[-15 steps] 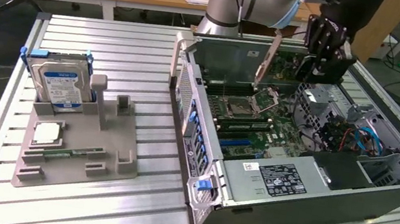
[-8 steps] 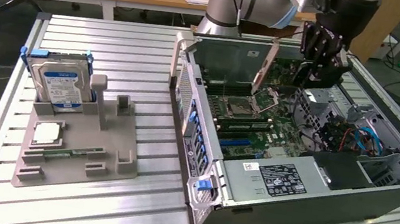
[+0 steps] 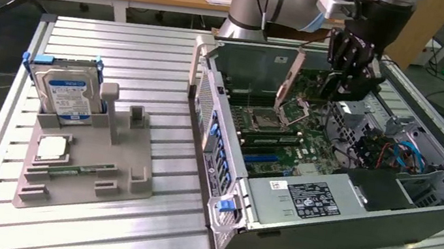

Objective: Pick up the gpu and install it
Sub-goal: 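Insert the gpu into the slot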

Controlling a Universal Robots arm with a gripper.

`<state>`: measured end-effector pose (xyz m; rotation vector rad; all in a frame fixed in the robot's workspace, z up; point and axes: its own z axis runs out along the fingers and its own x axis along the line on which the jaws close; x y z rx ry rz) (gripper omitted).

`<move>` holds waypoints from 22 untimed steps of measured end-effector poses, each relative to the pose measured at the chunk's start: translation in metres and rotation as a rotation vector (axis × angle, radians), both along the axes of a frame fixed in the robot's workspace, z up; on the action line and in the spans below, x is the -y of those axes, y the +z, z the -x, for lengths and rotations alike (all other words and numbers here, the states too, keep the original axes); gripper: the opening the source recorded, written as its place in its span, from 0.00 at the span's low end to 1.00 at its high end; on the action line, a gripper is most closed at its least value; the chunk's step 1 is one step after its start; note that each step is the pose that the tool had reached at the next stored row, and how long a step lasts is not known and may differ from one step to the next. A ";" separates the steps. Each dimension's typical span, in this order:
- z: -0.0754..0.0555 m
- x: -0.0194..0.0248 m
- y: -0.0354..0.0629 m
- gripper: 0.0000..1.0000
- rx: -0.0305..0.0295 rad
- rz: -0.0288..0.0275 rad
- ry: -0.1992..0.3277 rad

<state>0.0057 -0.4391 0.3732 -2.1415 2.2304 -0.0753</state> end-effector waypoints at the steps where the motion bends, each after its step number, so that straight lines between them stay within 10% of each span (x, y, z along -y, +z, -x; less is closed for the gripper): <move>1: 0.001 0.0000 -0.0005 0.28 -0.0012 0.0000 0.001; 22: 0.025 -0.0046 -0.0321 0.28 0.0059 0.0015 -0.014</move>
